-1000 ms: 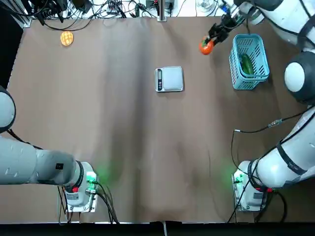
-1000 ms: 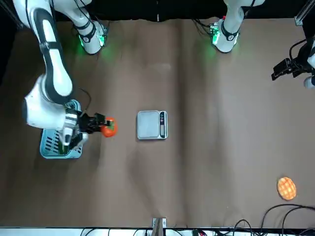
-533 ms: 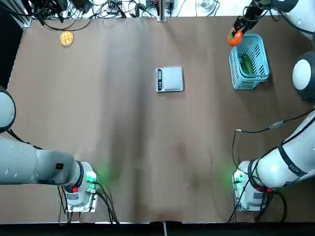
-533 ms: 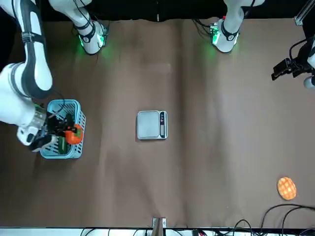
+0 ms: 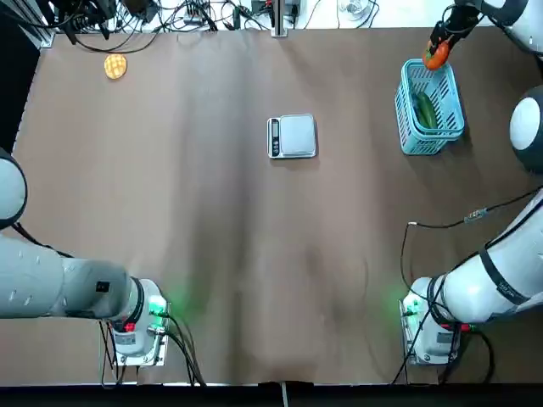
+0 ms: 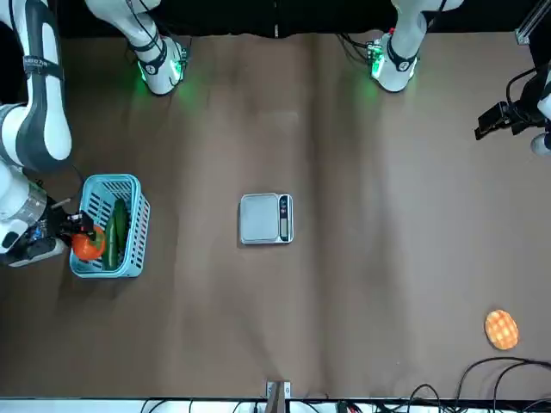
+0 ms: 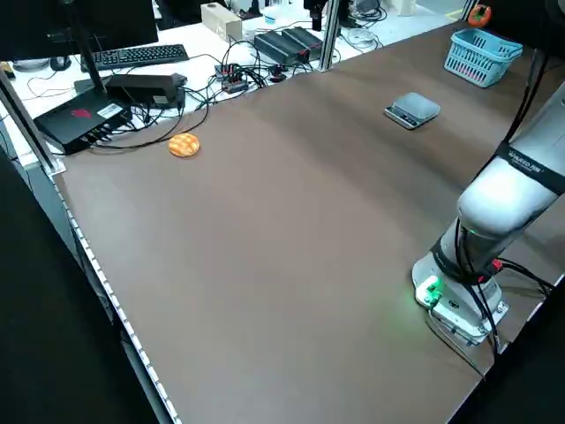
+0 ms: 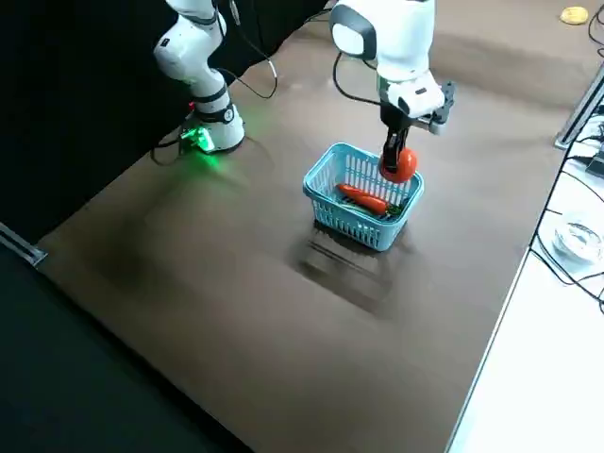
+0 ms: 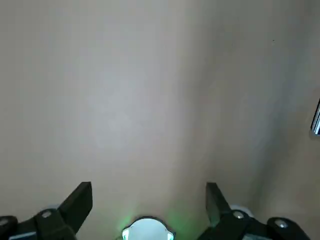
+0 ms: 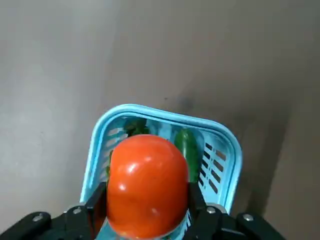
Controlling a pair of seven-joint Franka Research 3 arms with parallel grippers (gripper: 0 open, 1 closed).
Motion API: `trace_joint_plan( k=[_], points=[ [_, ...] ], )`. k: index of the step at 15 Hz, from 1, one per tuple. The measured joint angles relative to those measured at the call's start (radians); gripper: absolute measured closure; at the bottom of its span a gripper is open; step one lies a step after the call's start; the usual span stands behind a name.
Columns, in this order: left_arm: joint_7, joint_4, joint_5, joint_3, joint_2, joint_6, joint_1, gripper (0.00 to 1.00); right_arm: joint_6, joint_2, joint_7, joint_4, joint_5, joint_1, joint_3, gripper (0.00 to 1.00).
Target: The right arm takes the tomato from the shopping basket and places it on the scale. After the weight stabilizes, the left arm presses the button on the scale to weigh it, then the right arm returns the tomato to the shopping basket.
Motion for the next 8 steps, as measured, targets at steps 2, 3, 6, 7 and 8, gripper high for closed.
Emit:
trace_joint_plan(
  k=[2, 3, 6, 7, 8],
  points=[
    [0.000, 0.000, 0.000, 0.000, 0.000, 0.000, 0.000, 0.00, 0.013, 0.032, 0.018, -0.001, 0.000, -0.002, 0.001, 0.32],
    [0.000, 0.000, 0.000, 0.000, 0.000, 0.000, 0.000, 0.00, 0.032, 0.053, 0.024, -0.002, 0.000, -0.001, 0.002, 0.32],
    [0.000, 0.000, 0.000, 0.000, 0.000, 0.000, 0.000, 0.00, 0.088, 0.114, 0.029, -0.002, 0.000, -0.001, 0.002, 0.32],
    [0.000, 0.000, 0.000, 0.000, 0.000, -0.001, 0.000, 0.00, 0.091, 0.125, 0.029, -0.002, 0.000, -0.001, 0.002, 0.32],
    [0.000, 0.000, 0.000, 0.000, 0.000, -0.001, 0.000, 0.00, 0.091, 0.133, 0.030, -0.002, 0.000, -0.001, 0.002, 0.32]
  ],
)
